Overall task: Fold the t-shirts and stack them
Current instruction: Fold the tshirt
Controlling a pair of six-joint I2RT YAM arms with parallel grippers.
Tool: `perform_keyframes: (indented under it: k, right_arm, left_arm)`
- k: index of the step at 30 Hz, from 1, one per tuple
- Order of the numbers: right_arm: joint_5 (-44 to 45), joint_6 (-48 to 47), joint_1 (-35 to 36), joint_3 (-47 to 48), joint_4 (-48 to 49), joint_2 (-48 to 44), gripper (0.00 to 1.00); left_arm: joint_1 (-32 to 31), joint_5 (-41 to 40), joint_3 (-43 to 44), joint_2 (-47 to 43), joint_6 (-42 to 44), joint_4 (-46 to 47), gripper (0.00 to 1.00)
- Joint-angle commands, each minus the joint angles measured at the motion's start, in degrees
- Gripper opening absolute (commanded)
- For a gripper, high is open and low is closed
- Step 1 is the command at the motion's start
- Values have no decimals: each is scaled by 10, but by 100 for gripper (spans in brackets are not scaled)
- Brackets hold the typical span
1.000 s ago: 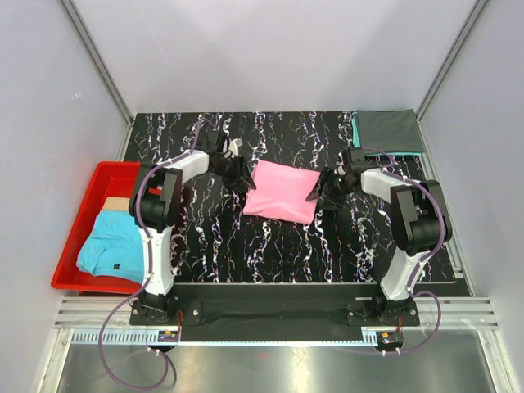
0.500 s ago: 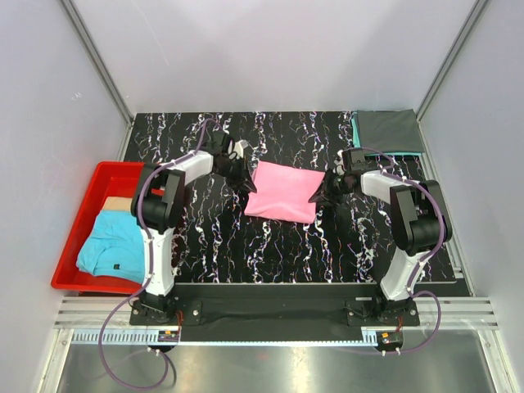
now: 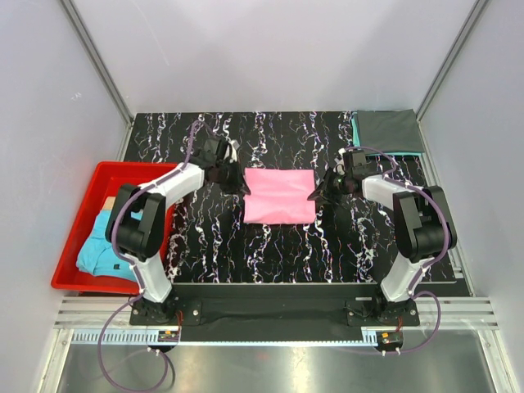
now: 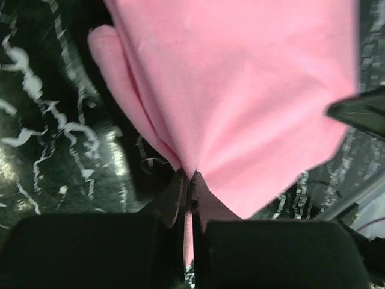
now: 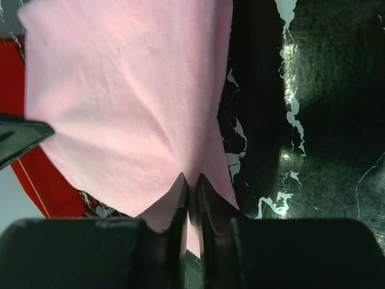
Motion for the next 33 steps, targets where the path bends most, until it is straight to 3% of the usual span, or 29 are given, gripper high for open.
perform_keyframes:
  k: [1, 4, 8, 11, 13, 18, 25, 29, 31, 33]
  right_arm:
    - [18, -6, 3, 0, 3, -11, 16]
    - [23, -15, 3, 15, -16, -1, 25]
    - [11, -19, 3, 23, -33, 2, 36]
    - [1, -35, 4, 29, -62, -14, 54]
    - [1, -48, 3, 37, -97, -31, 56]
    - [29, -57, 3, 65, -193, -74, 55]
    - [-6, -50, 27, 117, -202, -90, 36]
    - [-46, -58, 45, 147, -194, -49, 31]
    - [-45, -59, 46, 142, -193, -40, 32]
    - [-20, -64, 45, 137, -197, -45, 43]
  left_arm:
    - [5, -48, -17, 24, -14, 5, 0]
    - [5, -63, 2, 49, -2, -19, 0]
    - [6, -60, 12, 59, 10, -23, 25]
    - [10, -65, 26, 55, 17, -40, 35]
    - [12, -81, 54, 42, 24, -84, 41]
    - [9, -102, 82, -27, 24, -114, 44]
    - [-24, 41, 40, -50, -42, -6, 41]
    - [-43, -17, 34, -12, -35, -34, 40]
    - [-42, -55, 36, -1, -26, -59, 41]
    - [-35, -74, 32, -1, -16, -60, 45]
